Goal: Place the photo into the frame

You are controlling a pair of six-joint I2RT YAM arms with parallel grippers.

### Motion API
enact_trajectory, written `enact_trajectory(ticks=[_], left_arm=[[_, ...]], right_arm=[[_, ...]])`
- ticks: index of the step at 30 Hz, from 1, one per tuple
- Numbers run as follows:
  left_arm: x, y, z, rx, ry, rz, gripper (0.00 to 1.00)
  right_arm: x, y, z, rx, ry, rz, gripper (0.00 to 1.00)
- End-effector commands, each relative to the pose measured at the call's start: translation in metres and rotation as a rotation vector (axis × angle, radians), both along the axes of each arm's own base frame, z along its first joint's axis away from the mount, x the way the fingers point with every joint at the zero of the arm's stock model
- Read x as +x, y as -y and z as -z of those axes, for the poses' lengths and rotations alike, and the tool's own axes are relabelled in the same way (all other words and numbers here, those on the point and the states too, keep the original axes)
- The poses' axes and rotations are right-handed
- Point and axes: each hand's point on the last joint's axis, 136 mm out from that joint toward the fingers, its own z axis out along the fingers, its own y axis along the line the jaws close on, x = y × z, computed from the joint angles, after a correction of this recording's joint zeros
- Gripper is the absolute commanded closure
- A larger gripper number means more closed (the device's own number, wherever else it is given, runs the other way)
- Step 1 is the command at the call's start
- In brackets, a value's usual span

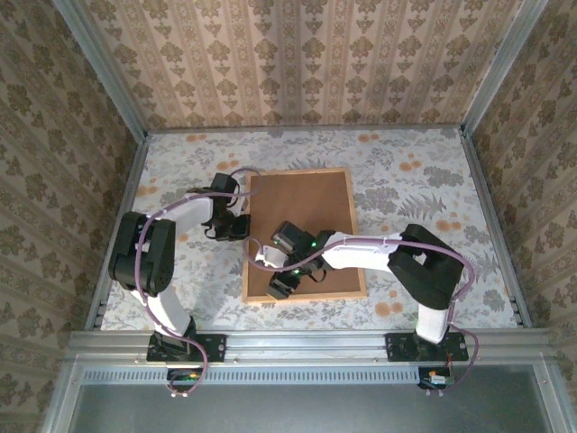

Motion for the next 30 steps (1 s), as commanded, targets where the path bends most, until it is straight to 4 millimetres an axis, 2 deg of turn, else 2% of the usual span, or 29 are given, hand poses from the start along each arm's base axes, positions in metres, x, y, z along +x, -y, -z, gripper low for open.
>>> enact_trajectory(ticks=[1,9,13,15,21,24,25,27,30], left_arm=[[-0.003,-0.005,-0.002,0.003,0.001,-0.005,0.94],[-0.003,-0.005,-0.002,0.001,0.001,-0.003,0.94],[-0.003,-0.005,-0.001,0.004,0.0,-0.003,0.94],[-0.002,-0.006,-0.003,0.003,0.003,-0.008,0.95],[-0.001,-0.002,-0.013,-0.035,0.007,-0.014,0.92],[0.001,-0.001,-0.017,-0.053,0.004,-0.034,0.85],[0.002,-0.001,-0.02,-0.065,0.007,-0.045,0.8],[0.005,0.001,-0.027,-0.094,0.018,-0.059,0.71],[0.007,0.002,-0.037,-0.137,0.021,-0.087,0.61]], right_arm=[[-0.002,-0.012,0.003,0.02,-0.021,-0.019,0.48],[-0.004,-0.004,0.018,-0.064,0.015,-0.055,0.49],[-0.006,-0.001,0.015,-0.085,0.044,-0.067,0.48],[-0.001,0.002,0.005,-0.078,0.078,-0.053,0.48],[0.026,0.012,-0.061,0.18,0.089,0.139,0.48],[0.049,0.04,-0.081,0.244,0.066,0.305,0.48],[0.058,0.056,-0.084,0.25,0.06,0.379,0.48],[0.075,0.089,-0.086,0.246,0.053,0.531,0.48],[0.098,0.156,-0.079,0.186,0.017,0.833,0.46]])
